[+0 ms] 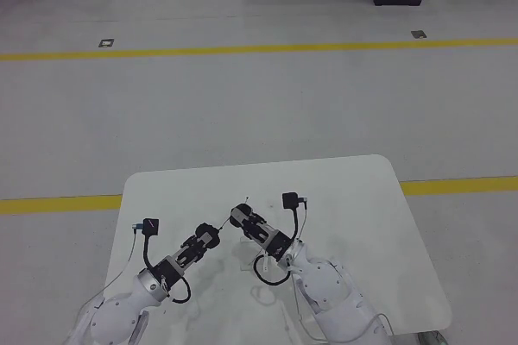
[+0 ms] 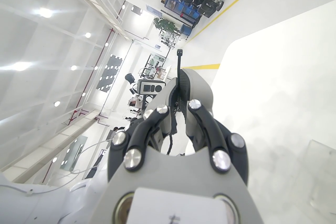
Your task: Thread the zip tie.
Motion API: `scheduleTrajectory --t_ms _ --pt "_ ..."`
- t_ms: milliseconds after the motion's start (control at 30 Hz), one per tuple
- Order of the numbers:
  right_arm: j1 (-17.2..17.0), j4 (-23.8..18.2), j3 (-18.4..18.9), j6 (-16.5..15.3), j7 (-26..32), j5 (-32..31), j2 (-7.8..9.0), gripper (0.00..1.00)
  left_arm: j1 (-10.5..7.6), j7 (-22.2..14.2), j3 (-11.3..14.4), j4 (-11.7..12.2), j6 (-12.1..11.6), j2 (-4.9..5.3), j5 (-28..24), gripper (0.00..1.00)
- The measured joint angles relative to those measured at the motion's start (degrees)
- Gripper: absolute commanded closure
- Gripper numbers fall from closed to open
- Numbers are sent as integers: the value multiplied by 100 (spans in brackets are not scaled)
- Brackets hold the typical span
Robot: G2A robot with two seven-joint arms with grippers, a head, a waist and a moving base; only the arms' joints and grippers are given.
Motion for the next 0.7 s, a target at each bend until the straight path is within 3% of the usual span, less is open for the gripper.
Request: scheduleTrajectory --t_ms 700 --pt "48 6 -146 44 -249 -128 84 100 0 0 0 0 0 0 0 100"
